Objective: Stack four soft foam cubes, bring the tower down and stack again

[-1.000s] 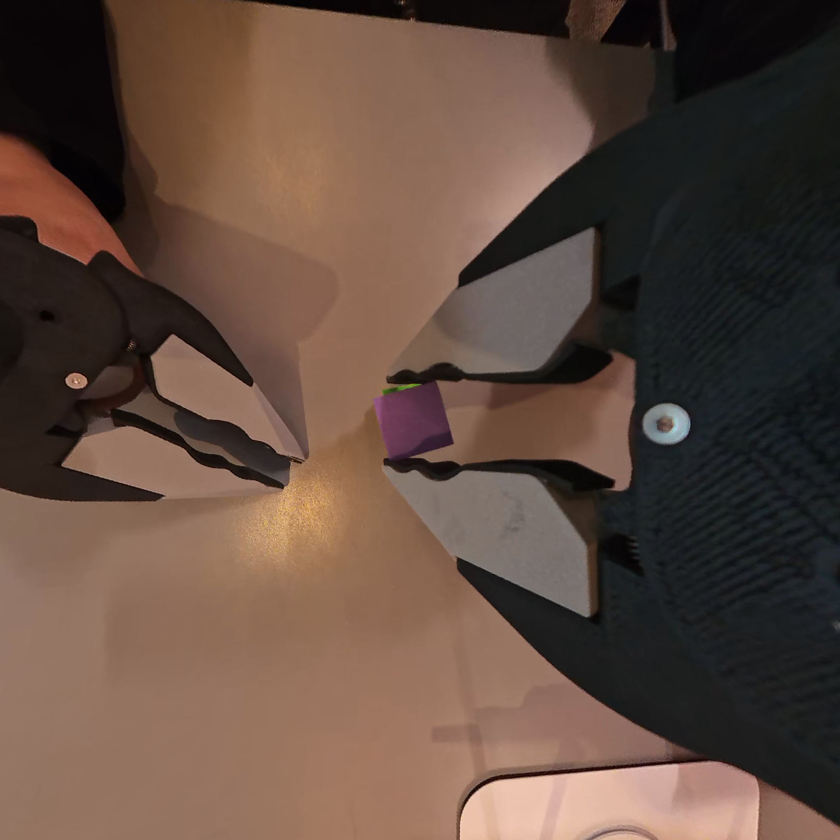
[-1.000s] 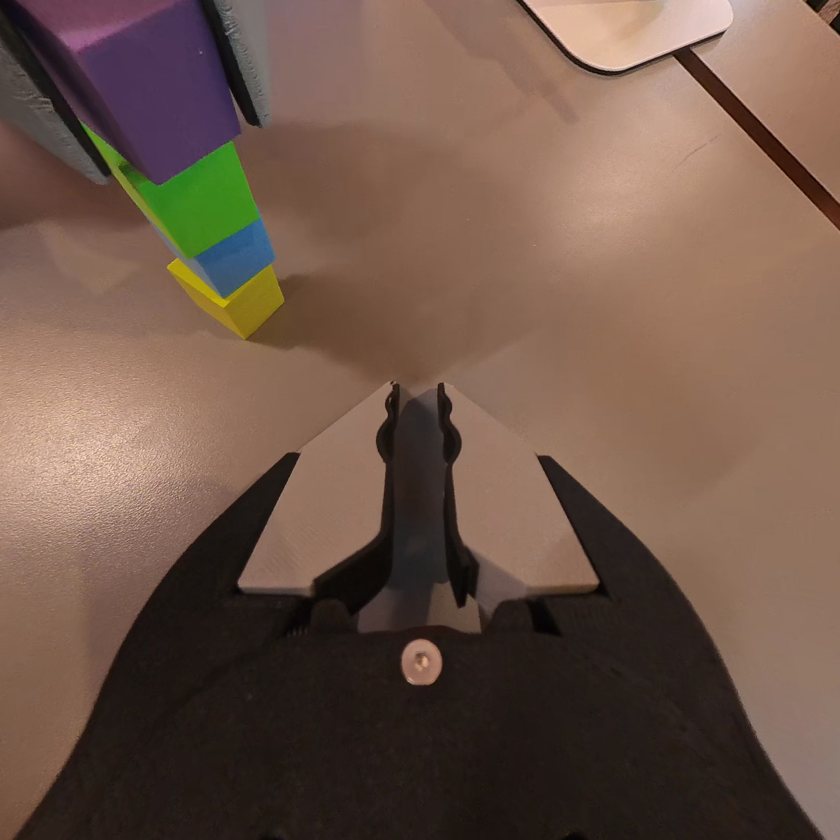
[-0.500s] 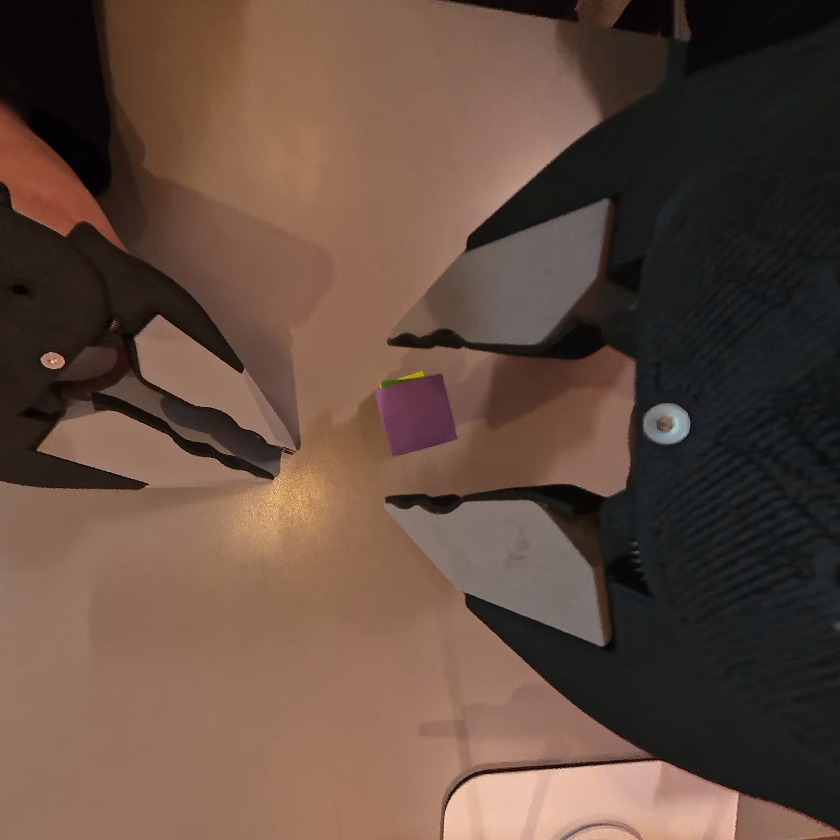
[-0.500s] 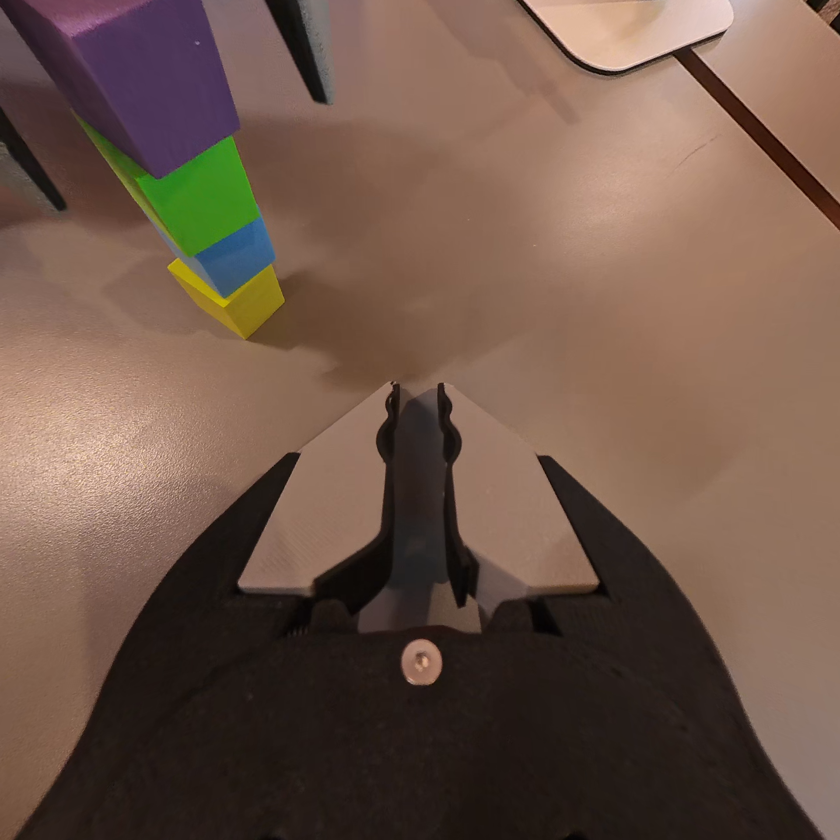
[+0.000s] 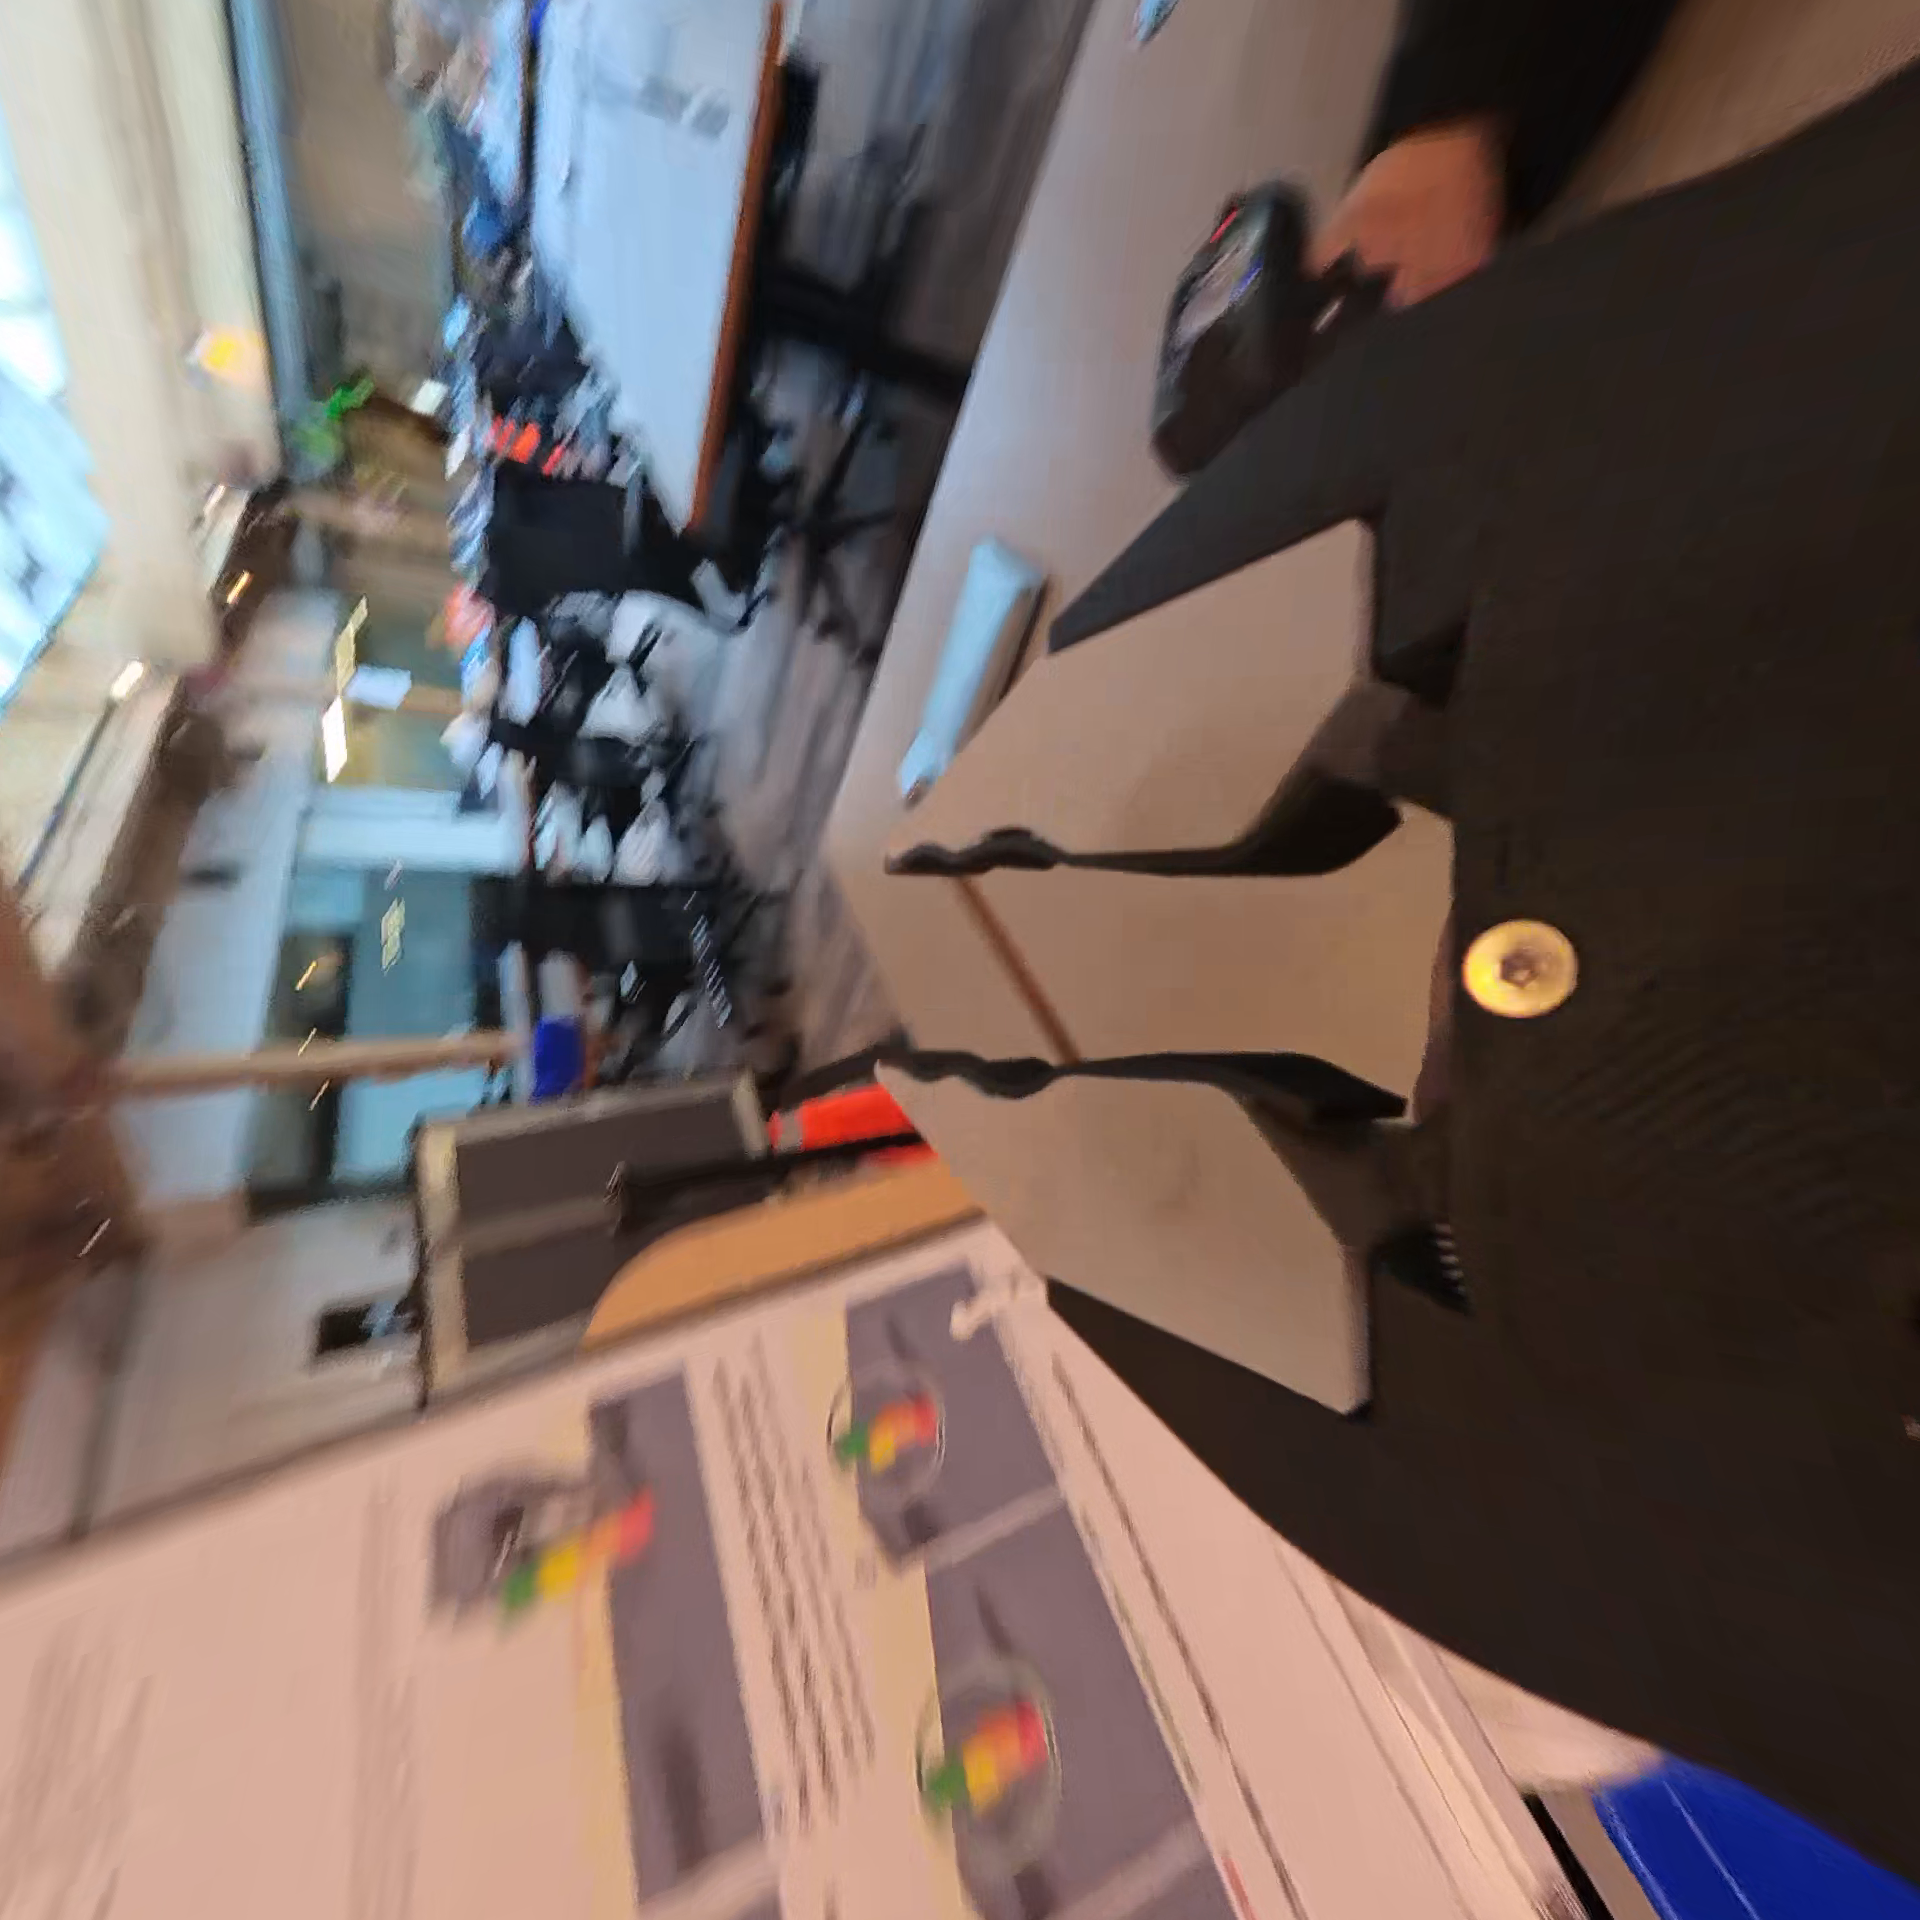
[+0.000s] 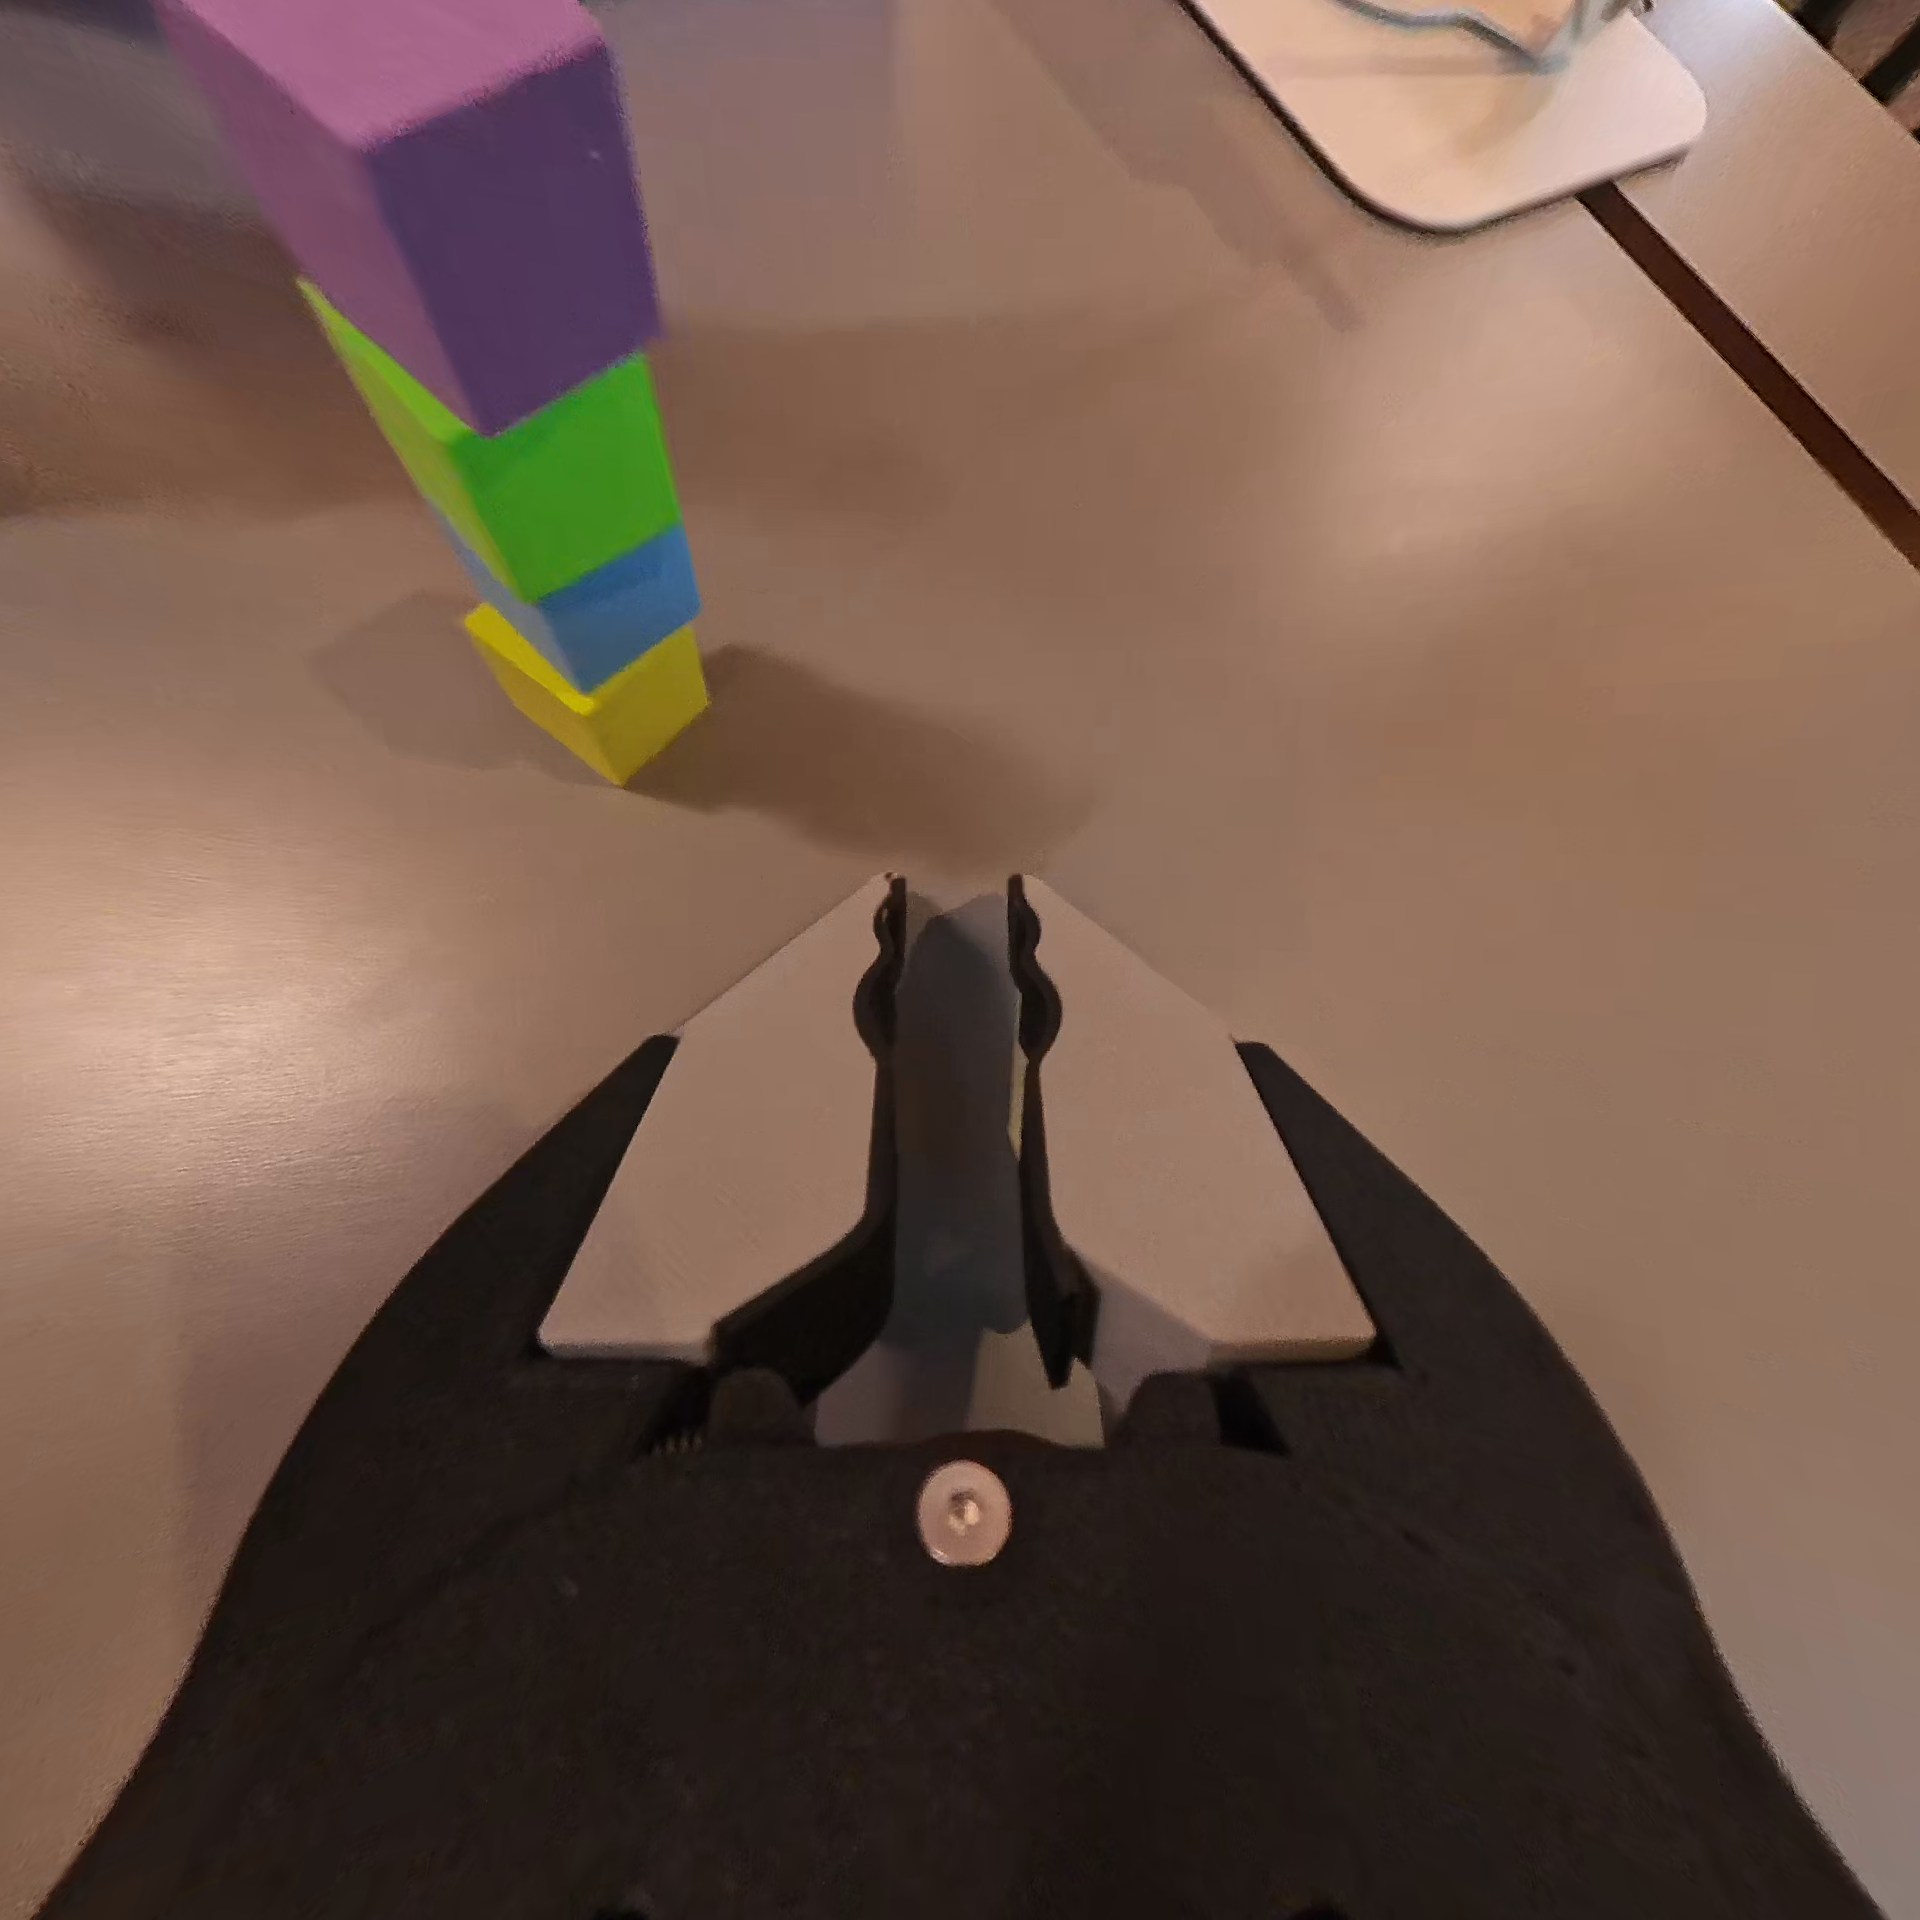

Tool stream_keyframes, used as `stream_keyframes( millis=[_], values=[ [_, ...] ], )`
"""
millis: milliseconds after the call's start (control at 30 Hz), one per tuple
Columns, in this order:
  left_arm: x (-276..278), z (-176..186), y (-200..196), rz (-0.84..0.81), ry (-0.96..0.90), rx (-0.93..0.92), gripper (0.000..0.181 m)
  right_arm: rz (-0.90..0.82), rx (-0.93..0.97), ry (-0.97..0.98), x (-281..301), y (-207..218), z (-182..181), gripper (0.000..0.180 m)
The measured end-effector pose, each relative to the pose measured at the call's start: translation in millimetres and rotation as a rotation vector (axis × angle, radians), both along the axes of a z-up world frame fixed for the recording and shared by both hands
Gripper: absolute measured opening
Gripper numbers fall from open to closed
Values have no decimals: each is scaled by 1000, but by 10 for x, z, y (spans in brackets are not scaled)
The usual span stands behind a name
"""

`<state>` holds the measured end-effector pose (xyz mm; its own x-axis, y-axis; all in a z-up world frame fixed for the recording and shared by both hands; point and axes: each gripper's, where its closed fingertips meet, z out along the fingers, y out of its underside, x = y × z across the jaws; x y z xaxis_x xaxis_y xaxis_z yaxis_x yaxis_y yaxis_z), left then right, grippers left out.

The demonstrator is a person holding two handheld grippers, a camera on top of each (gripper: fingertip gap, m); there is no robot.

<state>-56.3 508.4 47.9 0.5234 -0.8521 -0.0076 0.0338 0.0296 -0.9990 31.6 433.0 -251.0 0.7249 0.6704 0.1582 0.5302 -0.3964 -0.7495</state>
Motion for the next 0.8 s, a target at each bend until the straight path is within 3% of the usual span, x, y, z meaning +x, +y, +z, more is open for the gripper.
stream_keyframes(
  millis=[67,100,233,333,433,533,800],
  values=[
    [-309,164,191,148,-108,29,0,45,19,35,-102,-42,62,13],
    [-426,232,228,173,-162,33,0,94,16,66,-186,-103,92,0],
    [-533,224,237,120,-178,-26,0,456,-36,302,-719,-623,367,0],
    [-548,208,252,135,-175,-17,0,583,-8,315,-961,-823,416,0],
    [-513,221,212,122,-166,-4,0,460,45,233,-1055,-591,334,0],
    [-466,215,171,109,-146,13,0,3,240,18,-557,82,343,0],
    [-363,156,128,86,-95,34,0,22,429,14,-368,-22,702,0]
  ],
)
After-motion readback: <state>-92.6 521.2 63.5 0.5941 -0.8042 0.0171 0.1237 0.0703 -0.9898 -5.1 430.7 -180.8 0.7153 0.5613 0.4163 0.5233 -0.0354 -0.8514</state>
